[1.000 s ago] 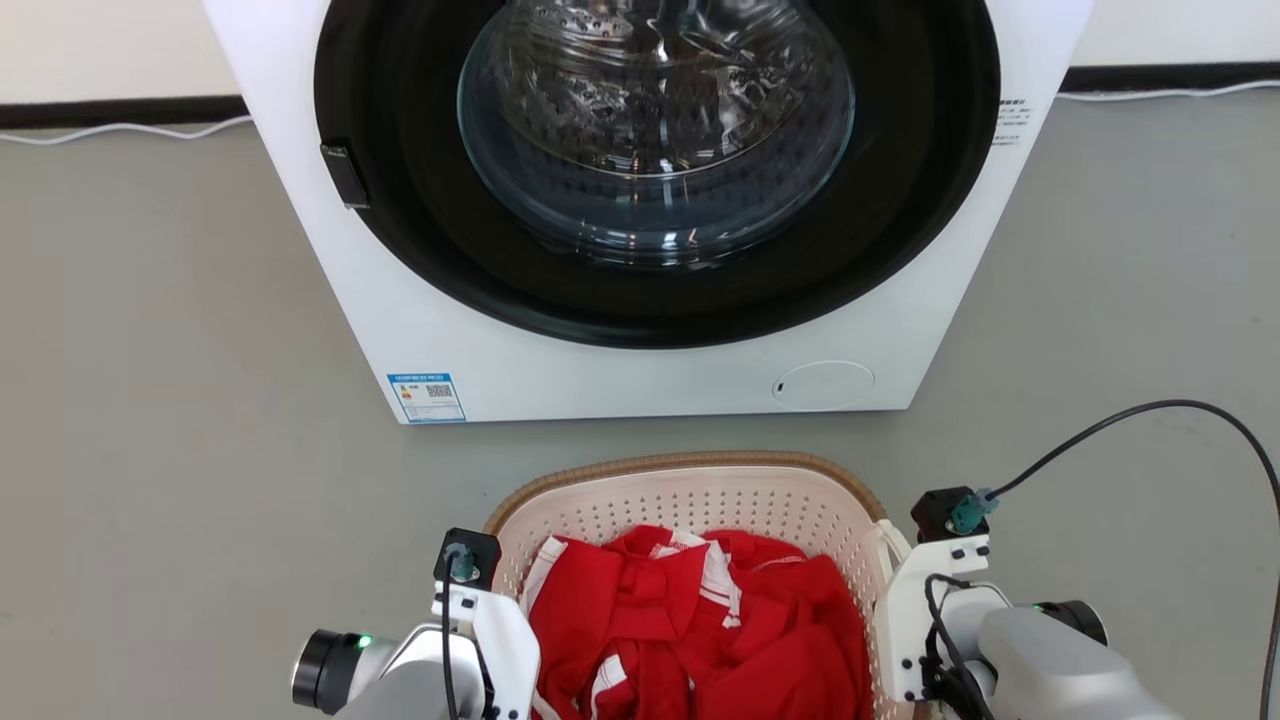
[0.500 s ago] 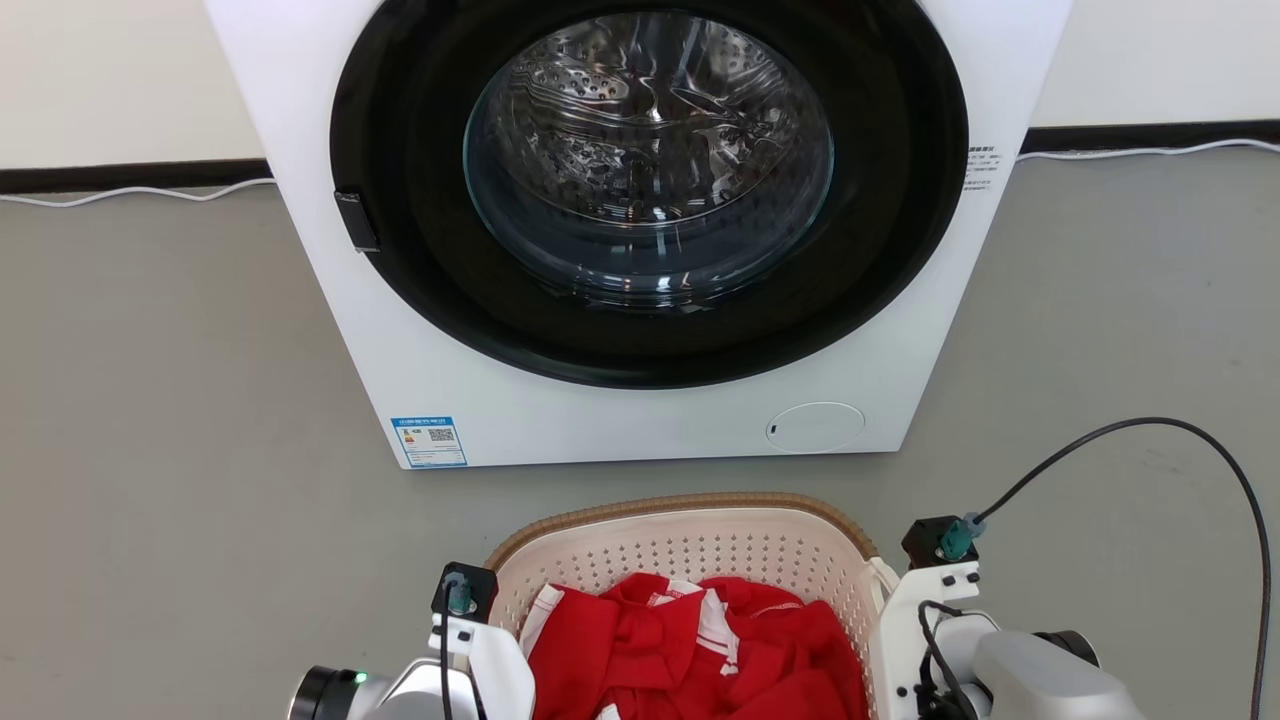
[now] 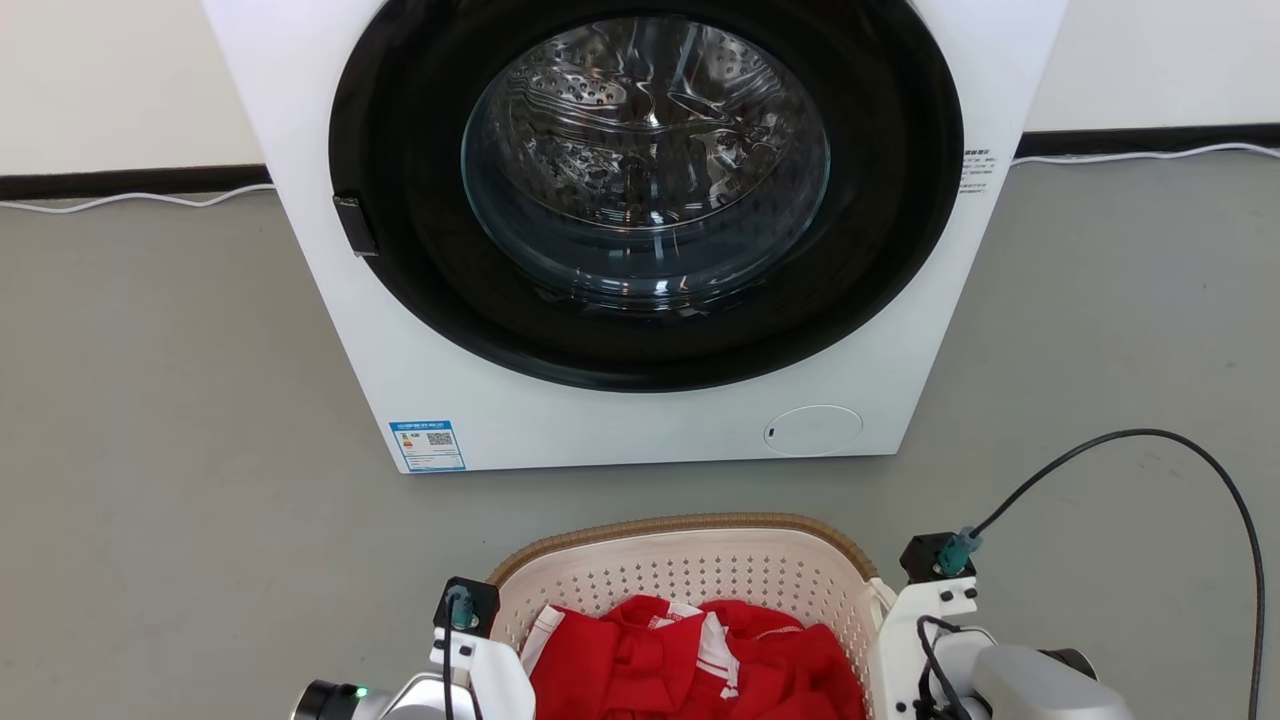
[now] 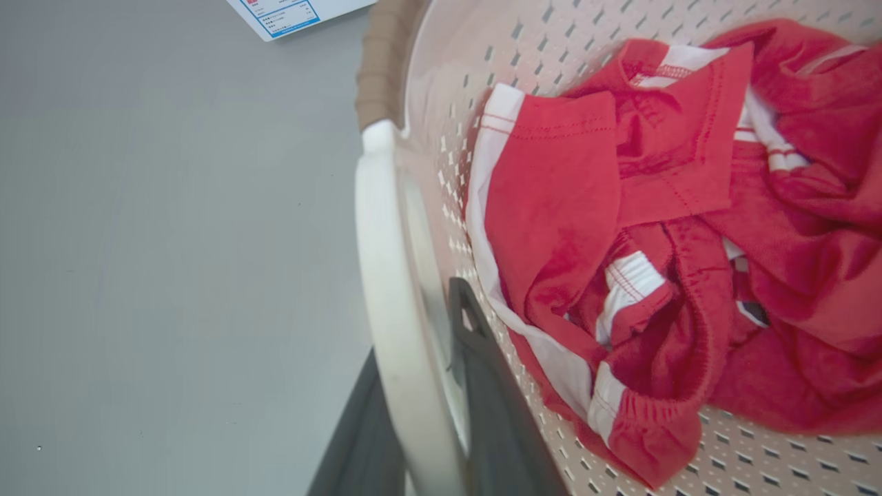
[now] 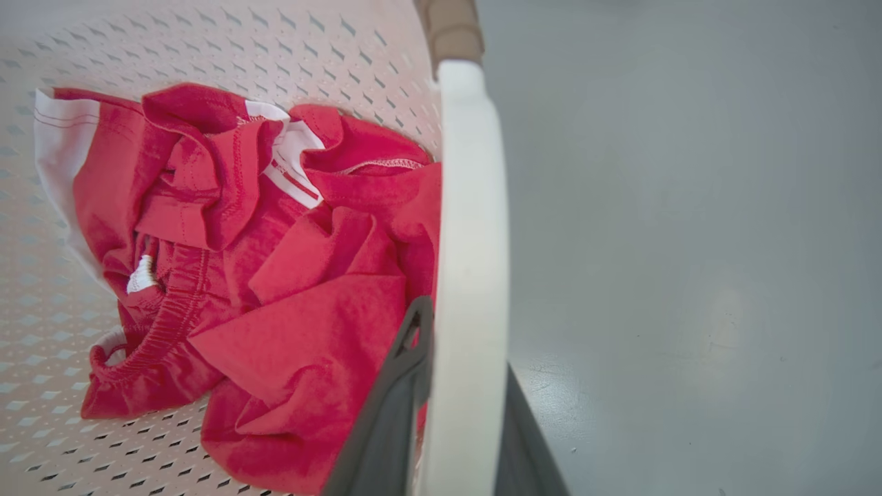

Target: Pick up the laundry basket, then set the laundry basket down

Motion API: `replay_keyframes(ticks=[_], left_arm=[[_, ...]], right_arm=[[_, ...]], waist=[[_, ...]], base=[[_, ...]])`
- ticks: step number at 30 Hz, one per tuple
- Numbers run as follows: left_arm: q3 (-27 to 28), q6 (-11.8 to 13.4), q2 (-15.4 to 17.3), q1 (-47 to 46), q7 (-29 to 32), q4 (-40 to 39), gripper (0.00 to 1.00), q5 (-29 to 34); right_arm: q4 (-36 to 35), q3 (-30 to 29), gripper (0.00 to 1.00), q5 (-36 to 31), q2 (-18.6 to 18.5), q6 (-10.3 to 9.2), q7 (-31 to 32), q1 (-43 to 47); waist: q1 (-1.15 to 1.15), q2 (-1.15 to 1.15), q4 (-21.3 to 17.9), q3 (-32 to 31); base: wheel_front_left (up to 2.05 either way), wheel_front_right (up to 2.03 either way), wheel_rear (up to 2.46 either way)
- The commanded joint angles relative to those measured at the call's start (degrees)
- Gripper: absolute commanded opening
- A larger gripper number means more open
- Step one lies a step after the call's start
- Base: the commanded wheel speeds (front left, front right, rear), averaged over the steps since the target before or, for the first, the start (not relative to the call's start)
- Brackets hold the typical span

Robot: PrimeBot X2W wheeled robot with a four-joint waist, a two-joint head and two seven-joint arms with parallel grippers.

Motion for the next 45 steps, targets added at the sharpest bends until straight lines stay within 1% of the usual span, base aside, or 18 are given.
replay_keyframes(ticks=[1, 17, 32, 45], left_arm=[[0.21, 0.51, 2.92, -0.32, 0.39, 1.53, 0.00, 1.23], [0.21, 1.27, 2.92, -0.53, 1.05, 1.35, 0.00, 1.62], [0.21, 1.35, 2.92, -0.95, 1.17, 1.36, 0.00, 1.75], [0.21, 1.80, 2.92, -0.80, 0.12, 1.45, 0.00, 2.47]], right_arm=[[0.30, 0.07, 0.00, 0.52, -1.34, 0.17, -0.31, -0.86], [0.35, 0.30, 0.00, 1.60, -1.34, 0.17, -0.27, -0.76], [0.62, 0.51, 0.00, 2.51, -1.34, 0.17, -1.04, -0.90], [0.93, 0.87, 0.00, 2.98, -1.33, 0.17, -1.66, -0.74]], waist=[[0.00, 0.00, -0.01, 0.01], [0.00, 0.00, 0.30, -0.07], [0.00, 0.00, 0.18, -0.25], [0.00, 0.00, 0.42, -0.15]], base=[[0.00, 0.00, 0.00], [0.00, 0.00, 0.00], [0.00, 0.00, 0.00], [0.00, 0.00, 0.00]])
